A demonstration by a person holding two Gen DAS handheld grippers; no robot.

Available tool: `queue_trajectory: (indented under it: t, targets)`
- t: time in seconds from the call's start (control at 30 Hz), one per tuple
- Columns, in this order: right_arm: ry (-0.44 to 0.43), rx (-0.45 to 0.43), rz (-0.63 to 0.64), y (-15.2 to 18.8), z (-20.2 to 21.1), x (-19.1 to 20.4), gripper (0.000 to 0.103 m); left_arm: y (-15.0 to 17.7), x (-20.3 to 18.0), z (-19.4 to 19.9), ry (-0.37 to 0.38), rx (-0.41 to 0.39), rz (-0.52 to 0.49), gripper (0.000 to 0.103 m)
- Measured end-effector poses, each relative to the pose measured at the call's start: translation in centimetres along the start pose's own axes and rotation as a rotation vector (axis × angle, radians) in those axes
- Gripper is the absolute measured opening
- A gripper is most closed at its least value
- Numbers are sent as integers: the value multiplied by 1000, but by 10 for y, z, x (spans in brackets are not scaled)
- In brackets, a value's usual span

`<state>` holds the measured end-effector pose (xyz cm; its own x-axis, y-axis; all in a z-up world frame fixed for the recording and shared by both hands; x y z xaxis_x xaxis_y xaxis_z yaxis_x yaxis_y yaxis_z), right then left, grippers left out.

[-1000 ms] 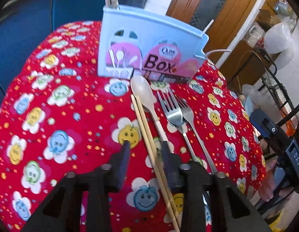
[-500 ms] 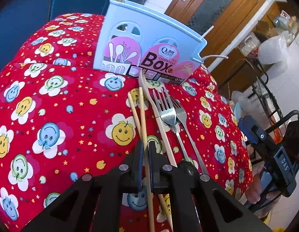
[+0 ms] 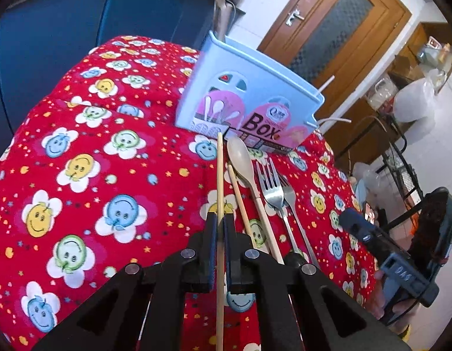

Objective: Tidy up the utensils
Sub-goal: 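Grasp a wooden chopstick with the left tool while the right tool grasps a metal fork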

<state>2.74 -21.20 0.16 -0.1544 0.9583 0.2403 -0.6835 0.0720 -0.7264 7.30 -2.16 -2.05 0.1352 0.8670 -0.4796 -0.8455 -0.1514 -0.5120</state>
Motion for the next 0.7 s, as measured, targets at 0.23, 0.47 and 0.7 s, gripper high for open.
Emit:
queue_trajectory:
  t: [0.23, 0.47, 0.7]
  targets:
    - [20, 163, 134, 2, -30, 24, 42, -5, 9, 10, 24, -52, 15, 4]
    - [35, 239, 171, 2, -52, 35, 38, -11, 17, 13, 41, -74, 24, 4]
    - [95, 250, 214, -9, -69, 43, 30, -17, 14, 15, 63, -102, 0, 4]
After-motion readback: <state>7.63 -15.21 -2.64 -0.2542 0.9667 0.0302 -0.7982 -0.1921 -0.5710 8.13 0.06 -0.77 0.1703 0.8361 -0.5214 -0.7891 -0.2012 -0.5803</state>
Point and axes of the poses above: each gripper's, at about its wrist camera, not at the fingertips, and z roughly against the way its jaws point, x to its left, y to its underside, the point moved 3 cm from there along -z, roughly the way its jaws point, and after that the axes turned 5 degrees about z, right-handed, at the moved point
